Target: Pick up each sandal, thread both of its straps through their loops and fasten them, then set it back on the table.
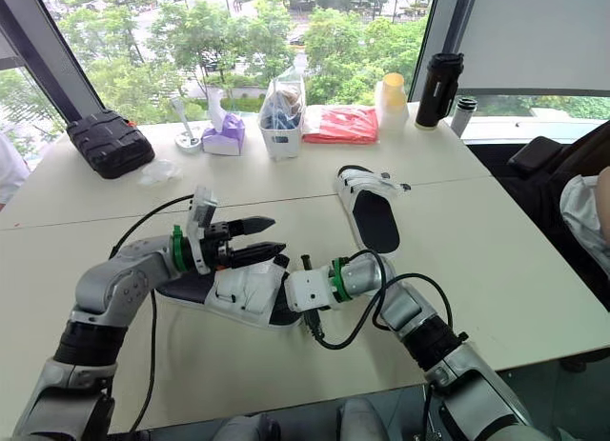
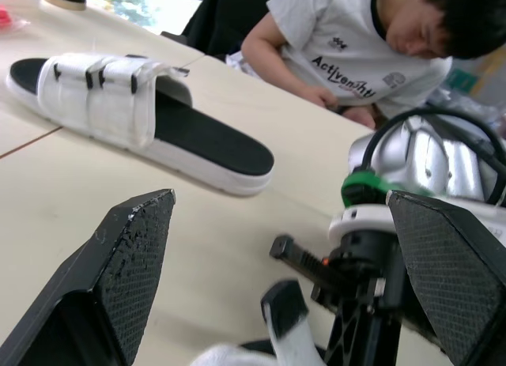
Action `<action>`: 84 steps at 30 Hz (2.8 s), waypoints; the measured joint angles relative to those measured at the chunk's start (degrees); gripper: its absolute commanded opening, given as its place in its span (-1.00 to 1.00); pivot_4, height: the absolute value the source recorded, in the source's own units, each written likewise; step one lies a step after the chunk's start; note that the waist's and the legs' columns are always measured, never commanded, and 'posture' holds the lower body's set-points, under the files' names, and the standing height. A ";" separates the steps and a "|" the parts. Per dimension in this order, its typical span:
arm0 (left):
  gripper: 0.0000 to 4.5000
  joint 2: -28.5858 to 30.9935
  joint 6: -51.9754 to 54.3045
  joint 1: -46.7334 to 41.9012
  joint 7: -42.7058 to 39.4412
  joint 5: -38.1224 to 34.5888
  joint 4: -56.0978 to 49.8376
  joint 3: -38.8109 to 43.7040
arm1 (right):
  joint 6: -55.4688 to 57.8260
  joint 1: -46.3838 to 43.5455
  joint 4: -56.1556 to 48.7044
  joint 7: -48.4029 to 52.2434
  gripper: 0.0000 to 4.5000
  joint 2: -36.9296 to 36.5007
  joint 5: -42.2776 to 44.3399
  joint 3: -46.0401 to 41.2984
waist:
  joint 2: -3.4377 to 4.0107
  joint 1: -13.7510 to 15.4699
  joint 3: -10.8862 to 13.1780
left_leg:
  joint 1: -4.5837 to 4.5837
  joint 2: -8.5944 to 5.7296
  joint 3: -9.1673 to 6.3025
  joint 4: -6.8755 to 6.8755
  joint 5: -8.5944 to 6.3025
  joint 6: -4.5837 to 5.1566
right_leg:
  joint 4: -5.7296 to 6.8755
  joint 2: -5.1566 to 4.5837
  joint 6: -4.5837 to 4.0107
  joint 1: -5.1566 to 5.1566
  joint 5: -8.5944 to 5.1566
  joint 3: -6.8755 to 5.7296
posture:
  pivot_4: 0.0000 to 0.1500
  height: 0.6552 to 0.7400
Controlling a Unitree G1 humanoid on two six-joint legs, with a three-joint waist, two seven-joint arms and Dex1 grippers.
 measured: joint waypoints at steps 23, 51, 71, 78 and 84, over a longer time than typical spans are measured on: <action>0.63 5.46 -8.34 -17.10 -27.60 16.54 25.56 -16.97 | -0.10 -0.22 0.40 -0.21 -1.00 0.21 -0.03 0.12 | -0.01 0.04 0.01 | 0.00 0.05 0.01 0.01 0.00 0.01 | 0.02 0.15 -0.01 0.00 0.00 0.02 | 1.00 1.00; -0.97 6.72 -0.27 -13.18 -29.39 7.50 14.45 -5.21 | -0.13 -0.33 0.78 -1.20 -1.00 0.52 -0.07 0.30 | -0.09 0.00 0.09 | -0.01 0.10 -0.01 0.08 0.01 0.00 | 0.22 0.18 -0.01 -0.10 0.00 0.05 | 1.00 1.00; -0.97 1.77 -17.27 -12.51 -23.26 15.29 28.01 -4.62 | -0.16 -0.32 0.82 -1.19 -1.00 0.42 -0.07 0.29 | -0.11 0.10 0.09 | -0.01 0.08 0.00 0.09 0.03 -0.03 | 0.24 0.18 -0.03 -0.10 0.01 0.05 | 1.00 1.00; -0.97 1.16 -25.93 -12.87 -22.78 21.20 29.06 -8.02 | 0.03 -0.10 0.47 -1.20 -1.00 0.29 -0.07 0.28 | -0.10 0.17 0.08 | -0.01 0.08 0.01 0.09 0.03 -0.03 | 0.23 0.17 -0.03 -0.09 0.01 0.05 | 1.00 1.00; -0.97 0.77 -31.50 -12.86 -22.78 24.14 29.05 -9.20 | 0.05 -0.11 0.47 -1.20 -1.00 0.22 -0.08 0.27 | -0.09 0.22 0.06 | 0.01 0.08 0.01 0.09 0.03 -0.03 | 0.23 0.17 -0.03 -0.05 0.01 0.05 | 1.00 1.00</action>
